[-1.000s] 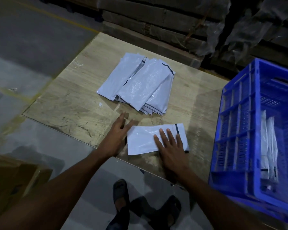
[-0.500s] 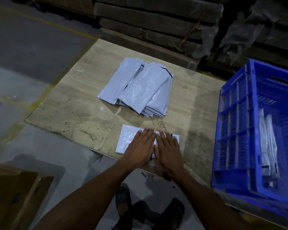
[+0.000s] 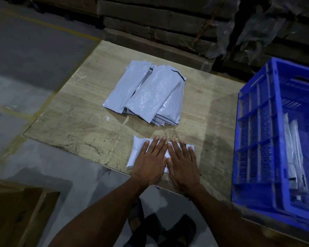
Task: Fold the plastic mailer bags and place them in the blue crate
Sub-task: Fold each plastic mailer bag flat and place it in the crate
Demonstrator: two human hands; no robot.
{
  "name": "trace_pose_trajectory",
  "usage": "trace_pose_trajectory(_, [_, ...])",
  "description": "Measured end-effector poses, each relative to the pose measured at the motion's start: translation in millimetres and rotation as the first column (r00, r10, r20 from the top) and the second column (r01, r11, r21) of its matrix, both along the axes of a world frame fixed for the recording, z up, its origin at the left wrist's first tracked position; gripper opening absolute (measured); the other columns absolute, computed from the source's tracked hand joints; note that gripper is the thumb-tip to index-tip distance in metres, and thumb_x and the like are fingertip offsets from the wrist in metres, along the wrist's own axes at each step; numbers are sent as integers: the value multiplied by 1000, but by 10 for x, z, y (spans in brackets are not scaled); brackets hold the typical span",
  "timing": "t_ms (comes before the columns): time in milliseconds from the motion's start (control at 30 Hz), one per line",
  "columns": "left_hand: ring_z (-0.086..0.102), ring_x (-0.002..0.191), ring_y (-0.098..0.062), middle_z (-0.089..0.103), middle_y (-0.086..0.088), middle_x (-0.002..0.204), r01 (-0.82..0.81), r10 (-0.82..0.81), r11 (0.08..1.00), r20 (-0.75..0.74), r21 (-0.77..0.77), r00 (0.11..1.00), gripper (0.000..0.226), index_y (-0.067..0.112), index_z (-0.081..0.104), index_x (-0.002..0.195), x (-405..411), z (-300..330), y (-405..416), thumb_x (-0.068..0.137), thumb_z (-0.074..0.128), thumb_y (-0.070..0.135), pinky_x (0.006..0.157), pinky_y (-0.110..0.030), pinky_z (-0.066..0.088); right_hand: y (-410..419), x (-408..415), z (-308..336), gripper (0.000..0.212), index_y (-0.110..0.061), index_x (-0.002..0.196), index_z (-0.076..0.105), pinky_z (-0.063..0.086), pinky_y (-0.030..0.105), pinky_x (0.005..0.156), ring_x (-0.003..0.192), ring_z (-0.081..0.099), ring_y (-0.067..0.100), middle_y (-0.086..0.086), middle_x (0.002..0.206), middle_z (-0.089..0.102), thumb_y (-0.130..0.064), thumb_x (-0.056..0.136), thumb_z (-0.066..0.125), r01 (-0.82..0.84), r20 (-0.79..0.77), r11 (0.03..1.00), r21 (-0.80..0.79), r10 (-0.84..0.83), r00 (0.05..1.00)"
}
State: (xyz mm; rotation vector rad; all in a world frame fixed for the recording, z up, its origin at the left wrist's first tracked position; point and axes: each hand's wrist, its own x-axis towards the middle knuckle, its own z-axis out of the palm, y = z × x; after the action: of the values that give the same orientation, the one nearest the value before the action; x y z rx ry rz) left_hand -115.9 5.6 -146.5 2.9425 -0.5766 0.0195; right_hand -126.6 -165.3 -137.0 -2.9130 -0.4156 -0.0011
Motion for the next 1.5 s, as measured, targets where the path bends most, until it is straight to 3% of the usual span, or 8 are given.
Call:
trace_pose_trajectory(333, [19, 158, -27, 21, -11, 170, 7, -7, 1000, -4, 17, 1000, 62, 8, 34, 160, 7, -18, 8, 107, 23, 39, 126, -49, 19, -7, -21, 12, 56, -24, 159, 27, 15, 55, 122, 156, 3, 24, 1, 168, 14, -42, 106, 28, 18, -18, 998, -55, -19, 1000])
trace_pose_trajectory(467, [18, 158, -29, 20, -15, 169, 6, -5, 1000, -43, 13, 999, 67, 4, 32, 159, 10, -46, 58, 107, 25, 45, 125, -50, 27, -5, -32, 20, 56, -26, 158, 30, 15, 56, 122, 156, 5, 26, 2, 168, 15, -42, 105, 32, 22, -11, 998, -63, -23, 1000])
trace_pose_trajectory(867, [7, 160, -26, 11, -14, 172, -49, 47, 999, -103, -21, 994, 82, 4, 20, 163, -15, -10, 181, 105, 18, 62, 128, -45, 11, -24, -10, 17, 57, -26, 158, 31, 19, 57, 121, 156, 8, 27, 4, 168, 16, -43, 104, 36, 15, 5, 999, -34, -15, 1000])
trace_pose_trajectory(1100, [7, 159, -32, 11, -12, 172, -41, 41, 999, -114, 4, 993, 86, 8, 25, 163, -1, 46, 254, 100, 31, 67, 127, -48, 9, -22, -25, 32, 57, -28, 159, 28, 18, 57, 121, 156, 5, 27, 4, 169, 12, -46, 105, 29, 27, -17, 999, -42, -28, 999])
trace_pose_trajectory(1333, [7, 159, -36, 7, -11, 173, -92, 95, 995, -112, 33, 989, 97, 12, 23, 164, -30, 63, 434, 94, 30, 79, 126, -54, 12, -16, -24, 53, 56, -27, 157, 33, 19, 57, 120, 155, 8, 29, 5, 168, 15, -46, 105, 30, 32, -20, 998, -56, -33, 999])
trace_pose_trajectory(1500, [-1, 160, -34, 2, -11, 173, -121, 125, 992, -93, 47, 988, 91, 8, 16, 164, -70, 39, 568, 99, 27, 71, 126, -53, 11, -21, -22, 63, 57, -26, 157, 33, 17, 57, 121, 156, 6, 29, 4, 168, 14, -46, 104, 31, 33, -38, 998, -57, -35, 999])
